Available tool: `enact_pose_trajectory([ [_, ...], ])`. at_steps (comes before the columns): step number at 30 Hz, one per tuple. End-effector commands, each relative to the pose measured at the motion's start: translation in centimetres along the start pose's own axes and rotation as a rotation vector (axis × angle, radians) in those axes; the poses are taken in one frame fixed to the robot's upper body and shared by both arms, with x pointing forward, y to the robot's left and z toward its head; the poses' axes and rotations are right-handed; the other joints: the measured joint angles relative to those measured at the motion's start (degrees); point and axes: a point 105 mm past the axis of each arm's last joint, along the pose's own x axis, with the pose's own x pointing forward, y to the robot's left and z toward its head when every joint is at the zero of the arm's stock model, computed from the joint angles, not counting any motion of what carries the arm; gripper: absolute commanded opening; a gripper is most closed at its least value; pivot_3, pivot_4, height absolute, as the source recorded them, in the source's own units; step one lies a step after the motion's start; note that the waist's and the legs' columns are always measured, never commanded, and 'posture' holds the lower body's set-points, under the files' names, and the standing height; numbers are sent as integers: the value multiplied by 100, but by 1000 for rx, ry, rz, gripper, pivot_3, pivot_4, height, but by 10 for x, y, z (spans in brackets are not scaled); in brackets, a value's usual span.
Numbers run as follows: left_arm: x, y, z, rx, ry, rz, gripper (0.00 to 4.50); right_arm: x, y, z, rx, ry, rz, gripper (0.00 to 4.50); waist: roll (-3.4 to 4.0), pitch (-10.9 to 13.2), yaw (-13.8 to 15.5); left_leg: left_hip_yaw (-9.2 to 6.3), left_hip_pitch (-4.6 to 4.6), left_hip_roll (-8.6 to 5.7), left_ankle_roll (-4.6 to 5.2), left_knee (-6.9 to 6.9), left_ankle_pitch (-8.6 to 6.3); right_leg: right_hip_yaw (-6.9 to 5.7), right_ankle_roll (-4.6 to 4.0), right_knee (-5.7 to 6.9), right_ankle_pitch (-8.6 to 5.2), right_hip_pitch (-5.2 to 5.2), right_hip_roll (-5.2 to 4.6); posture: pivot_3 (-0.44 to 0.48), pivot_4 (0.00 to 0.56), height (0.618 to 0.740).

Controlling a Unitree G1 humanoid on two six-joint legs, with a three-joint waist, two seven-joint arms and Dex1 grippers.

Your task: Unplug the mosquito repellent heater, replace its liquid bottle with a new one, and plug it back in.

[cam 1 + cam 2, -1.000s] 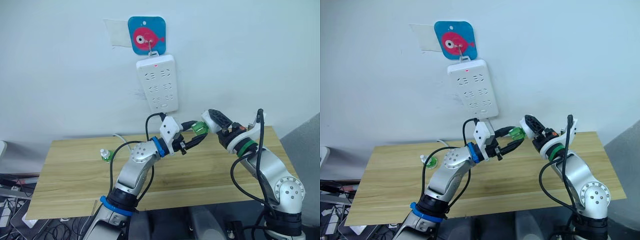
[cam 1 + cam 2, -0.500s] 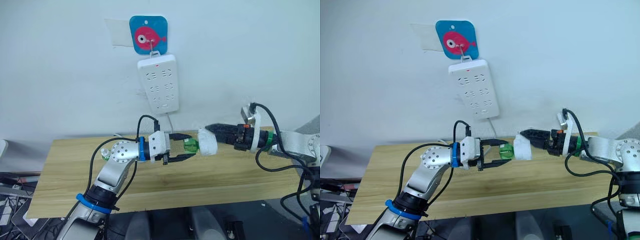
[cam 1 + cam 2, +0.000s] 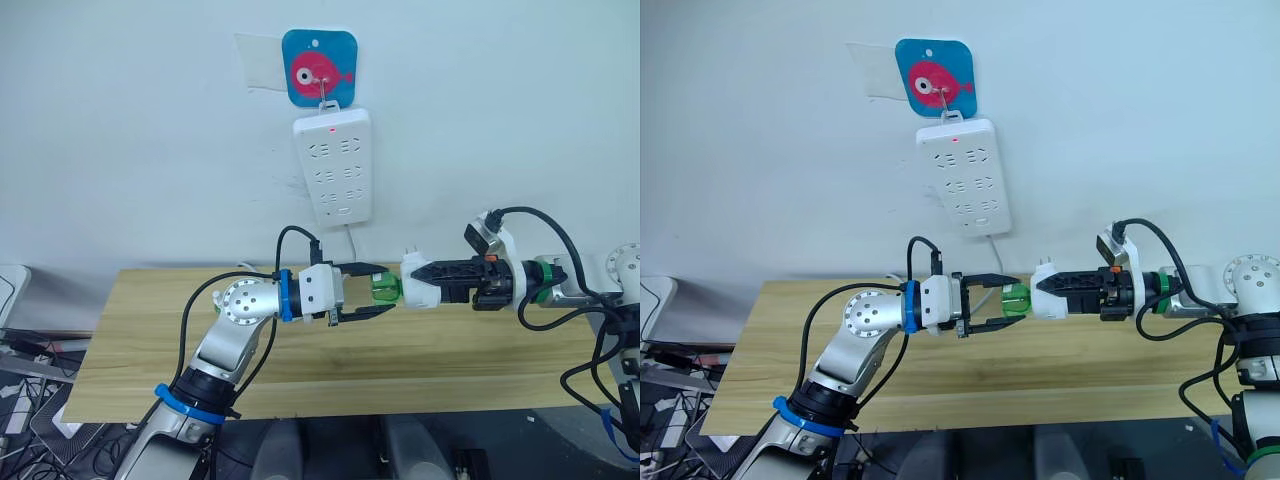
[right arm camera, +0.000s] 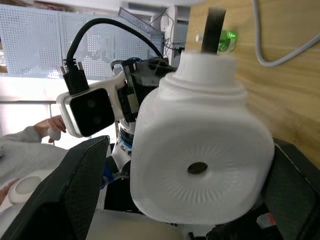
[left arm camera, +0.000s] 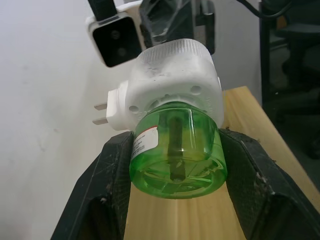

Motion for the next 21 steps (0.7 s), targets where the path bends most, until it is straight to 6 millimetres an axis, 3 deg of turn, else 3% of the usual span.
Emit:
enact_pose_trajectory([
  [1, 3, 4, 8, 35, -32, 20, 2278, -4, 7, 3, -18, -7, 18, 4450, 0, 0, 2, 0, 0, 0, 0, 0, 0, 0, 0, 0, 0, 0, 0, -72, 233, 740],
  [10, 6, 7, 7, 36, -35, 22, 2278, -2, 8, 5, -25, -13, 28, 4450, 0, 0, -1, 0, 0, 0, 0, 0, 0, -1, 0, 1, 0, 0, 1, -78, 232, 740],
  [13, 7, 6, 7, 34, -37, 20, 2278, -2, 7, 7, -16, -33, 29, 3867, 0, 0, 0, 0, 0, 0, 0, 0, 0, -2, 0, 0, 0, 0, 0, -80, 232, 740],
  [16, 7, 5, 8, 30, -39, 15, 2278, -2, 7, 7, -20, -35, 25, 2961, 0, 0, -2, 2, 0, 0, 0, 0, 0, 0, 0, 0, 0, 0, 0, -83, 230, 740],
  [21, 9, 3, 9, 21, -49, 2, 2278, -2, 6, 11, -25, -55, 19, 2968, 0, 0, -4, 0, 0, 0, 0, 0, 0, -2, 0, 1, 0, 0, 1, -85, 228, 740],
])
